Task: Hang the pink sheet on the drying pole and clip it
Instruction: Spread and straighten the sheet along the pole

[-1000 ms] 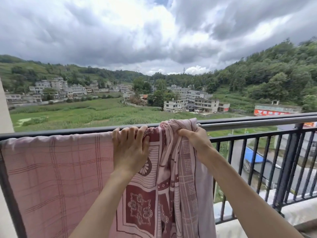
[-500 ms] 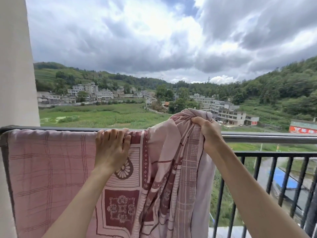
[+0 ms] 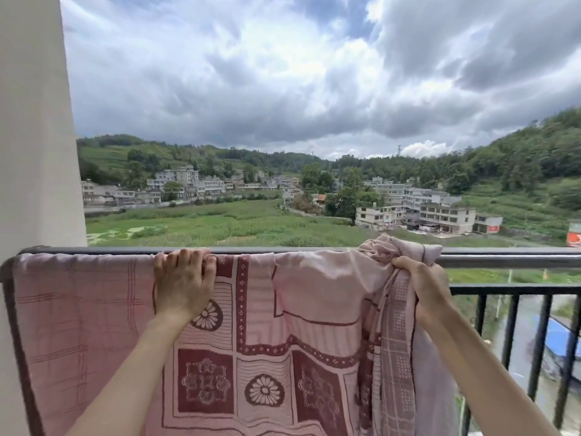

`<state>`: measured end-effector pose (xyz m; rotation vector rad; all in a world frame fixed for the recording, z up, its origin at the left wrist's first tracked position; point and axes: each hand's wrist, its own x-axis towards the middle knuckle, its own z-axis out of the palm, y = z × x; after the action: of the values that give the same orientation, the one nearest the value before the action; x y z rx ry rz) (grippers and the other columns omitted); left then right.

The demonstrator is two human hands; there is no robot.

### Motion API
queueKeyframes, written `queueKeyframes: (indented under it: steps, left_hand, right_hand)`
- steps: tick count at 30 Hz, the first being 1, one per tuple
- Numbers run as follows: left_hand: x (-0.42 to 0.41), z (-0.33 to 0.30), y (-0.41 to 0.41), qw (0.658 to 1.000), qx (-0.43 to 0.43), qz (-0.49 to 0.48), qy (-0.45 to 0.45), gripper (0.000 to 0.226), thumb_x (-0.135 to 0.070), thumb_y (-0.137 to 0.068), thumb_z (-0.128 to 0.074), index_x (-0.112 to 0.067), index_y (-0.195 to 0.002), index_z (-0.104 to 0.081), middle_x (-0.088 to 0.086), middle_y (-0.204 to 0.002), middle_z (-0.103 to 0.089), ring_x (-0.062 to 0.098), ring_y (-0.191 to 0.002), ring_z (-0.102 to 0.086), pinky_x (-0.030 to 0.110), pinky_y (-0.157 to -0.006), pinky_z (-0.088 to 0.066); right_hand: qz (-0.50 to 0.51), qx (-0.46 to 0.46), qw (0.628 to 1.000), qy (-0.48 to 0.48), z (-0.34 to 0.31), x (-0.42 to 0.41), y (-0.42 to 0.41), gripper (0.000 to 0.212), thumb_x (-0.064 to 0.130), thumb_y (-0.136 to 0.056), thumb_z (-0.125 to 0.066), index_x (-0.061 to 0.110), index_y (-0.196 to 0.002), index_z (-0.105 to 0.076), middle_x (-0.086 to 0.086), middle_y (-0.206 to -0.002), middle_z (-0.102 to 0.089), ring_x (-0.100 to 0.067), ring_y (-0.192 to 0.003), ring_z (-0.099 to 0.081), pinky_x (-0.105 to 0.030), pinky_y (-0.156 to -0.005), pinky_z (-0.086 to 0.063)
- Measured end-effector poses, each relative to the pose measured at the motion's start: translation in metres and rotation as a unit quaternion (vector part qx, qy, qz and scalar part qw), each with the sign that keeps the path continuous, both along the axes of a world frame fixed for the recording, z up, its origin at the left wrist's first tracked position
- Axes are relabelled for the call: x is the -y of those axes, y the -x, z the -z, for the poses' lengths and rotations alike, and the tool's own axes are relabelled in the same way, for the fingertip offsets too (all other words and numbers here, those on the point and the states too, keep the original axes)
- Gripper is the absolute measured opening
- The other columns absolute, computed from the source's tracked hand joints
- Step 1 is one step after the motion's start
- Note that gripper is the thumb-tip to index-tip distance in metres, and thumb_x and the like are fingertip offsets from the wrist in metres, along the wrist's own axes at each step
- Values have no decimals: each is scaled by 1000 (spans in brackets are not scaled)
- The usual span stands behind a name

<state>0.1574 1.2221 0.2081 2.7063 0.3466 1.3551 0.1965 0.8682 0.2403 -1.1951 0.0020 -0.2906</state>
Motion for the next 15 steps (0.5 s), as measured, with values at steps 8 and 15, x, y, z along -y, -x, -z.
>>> queueKeyframes:
  steps: [8,15]
  left_hand:
    - [53,10,-10,994,-15,79,-68,58,-47,-89,-13,-18,-126,-46,1,-126,-51,25,-127,-38,48,-113,8]
    - [57,8,-22,997,10,45,-62,55,-50,-92,-19,-17,-121,-52,3,-99,-56,28,-99,-51,58,-104,-21]
  right_hand:
    - [-54,-33,991,118,14,-28,0,63,45,-57,-81,-1,-97,-66,-12,-92,-71,-29,-87,-66,-39,-86,-51]
    - [-116,-84,984,106,5,-35,-13,18,13,-75,-72,-2,-84,-70,-13,-71,-70,-23,-57,-65,-36,-68,-56]
